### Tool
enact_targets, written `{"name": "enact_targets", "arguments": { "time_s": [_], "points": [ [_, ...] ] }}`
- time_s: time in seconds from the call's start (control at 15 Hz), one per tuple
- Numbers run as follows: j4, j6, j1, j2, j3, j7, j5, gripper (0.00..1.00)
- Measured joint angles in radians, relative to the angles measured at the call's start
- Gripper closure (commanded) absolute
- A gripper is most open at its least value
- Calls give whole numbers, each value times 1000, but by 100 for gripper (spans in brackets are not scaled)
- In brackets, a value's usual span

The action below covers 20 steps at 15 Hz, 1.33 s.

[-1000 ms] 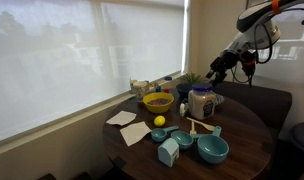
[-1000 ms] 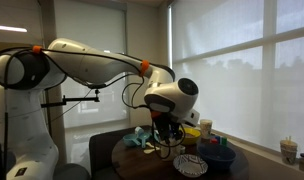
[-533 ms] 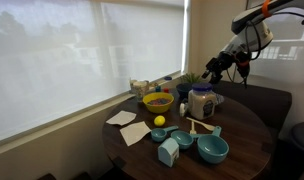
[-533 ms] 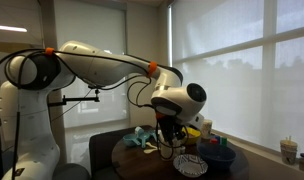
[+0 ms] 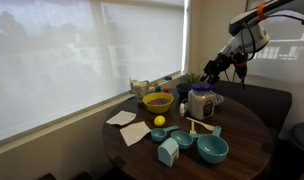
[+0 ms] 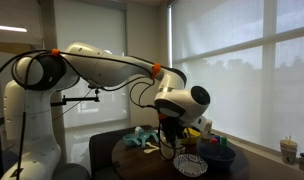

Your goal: Take the lid off of the jar

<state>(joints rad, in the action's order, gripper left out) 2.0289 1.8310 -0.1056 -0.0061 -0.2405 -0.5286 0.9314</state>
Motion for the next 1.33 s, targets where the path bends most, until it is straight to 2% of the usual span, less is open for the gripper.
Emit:
{"name": "enact_targets", "arguments": {
  "time_s": [0.07,0.2,0.27,0.33,0.6,0.67,0.73,1.13,1.33],
  "points": [
    [-1,0,-3,1,2,0,0,60],
    [-1,0,-10,3,5,0,0,60],
    [-1,0,-12,3,6,0,0,67],
    [-1,0,-13,4,6,0,0,64],
    [-2,0,-17,7,6,0,0,71],
    [-3,0,-18,7,6,0,1,75],
    [-4,0,-19,7,6,0,1,74],
    [-19,-2,-22,7,10,0,9,82],
    [-23,-3,-22,7,11,0,13,95]
  ]
}}
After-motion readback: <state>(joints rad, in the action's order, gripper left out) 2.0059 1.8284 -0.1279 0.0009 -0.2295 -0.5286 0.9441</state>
